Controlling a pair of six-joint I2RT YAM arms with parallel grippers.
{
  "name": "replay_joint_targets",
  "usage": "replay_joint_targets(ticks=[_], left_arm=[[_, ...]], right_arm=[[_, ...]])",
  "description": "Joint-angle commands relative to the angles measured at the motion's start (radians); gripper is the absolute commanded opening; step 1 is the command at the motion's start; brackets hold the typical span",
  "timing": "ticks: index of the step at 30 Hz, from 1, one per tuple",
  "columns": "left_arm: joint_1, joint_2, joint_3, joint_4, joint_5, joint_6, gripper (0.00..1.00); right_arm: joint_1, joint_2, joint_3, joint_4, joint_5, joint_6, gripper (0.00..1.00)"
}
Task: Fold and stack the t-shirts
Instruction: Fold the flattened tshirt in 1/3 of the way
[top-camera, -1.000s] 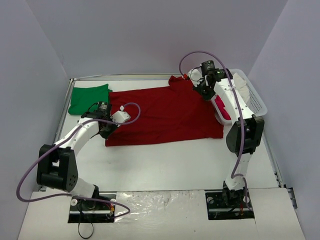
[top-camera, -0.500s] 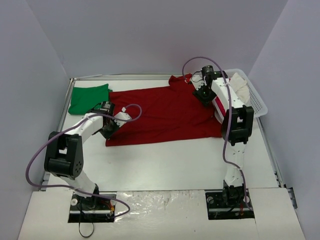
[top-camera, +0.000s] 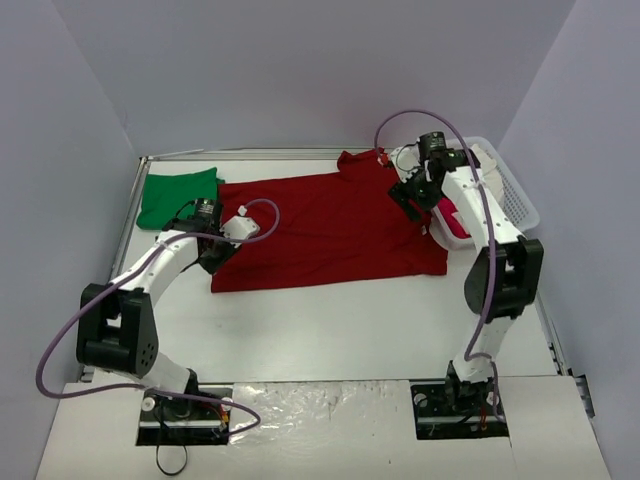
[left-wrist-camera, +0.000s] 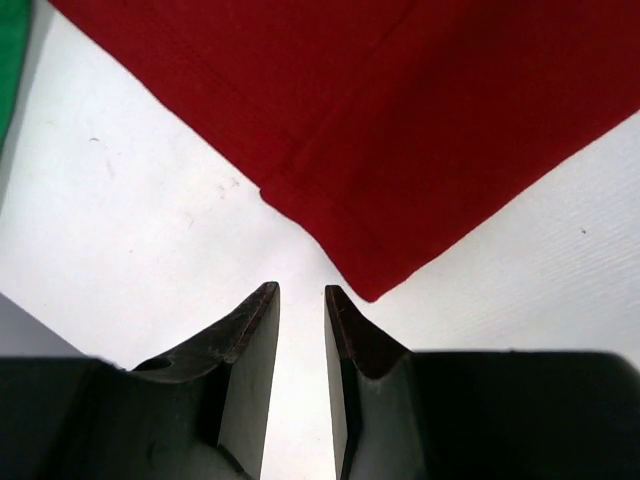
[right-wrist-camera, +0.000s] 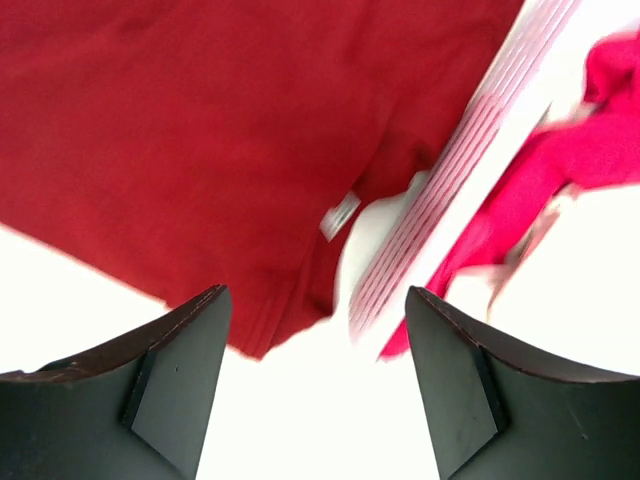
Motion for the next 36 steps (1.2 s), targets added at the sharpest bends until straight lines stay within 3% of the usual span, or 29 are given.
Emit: replay_joint_targets(ticks=[1, 9, 26, 28, 29, 30, 36], left_arm=[[-0.002, -0.087, -0.012, -0.02, -0.007, 0.007, 0.24], [-0.037, -0.124, -0.133, -0.077, 0.071, 0.136, 0.24], [-0.051, -0.014, -0.236, 0.161, -0.006, 0.173, 0.24], [-0.051, -0.003, -0.236, 0.167, -0.007, 0.173, 0.17], [-0.051, 0.001, -0.244, 0.173, -0.006, 0.174, 0.06], [-0.051, 0.003, -0.247, 0.176, -0.004, 0.174, 0.03], [-0.051, -0.008, -0.273, 0.19, 0.005, 0.163, 0.02]], right_arm=[[-0.005, -0.151, -0.129, -0.039, -0.06, -0.004, 0.66], [-0.007, -0.336, -0.481, -0.036, -0.046, -0.029, 0.66], [-0.011, -0.432, -0.623, -0.01, -0.027, 0.033, 0.67], [-0.011, -0.431, -0.628, -0.011, -0.003, 0.028, 0.67], [-0.014, -0.431, -0.632, -0.01, 0.002, 0.03, 0.67], [-0.016, -0.426, -0.632, -0.008, 0.006, 0.03, 0.67], [-0.034, -0.39, -0.647, 0.027, 0.06, 0.024, 0.67]])
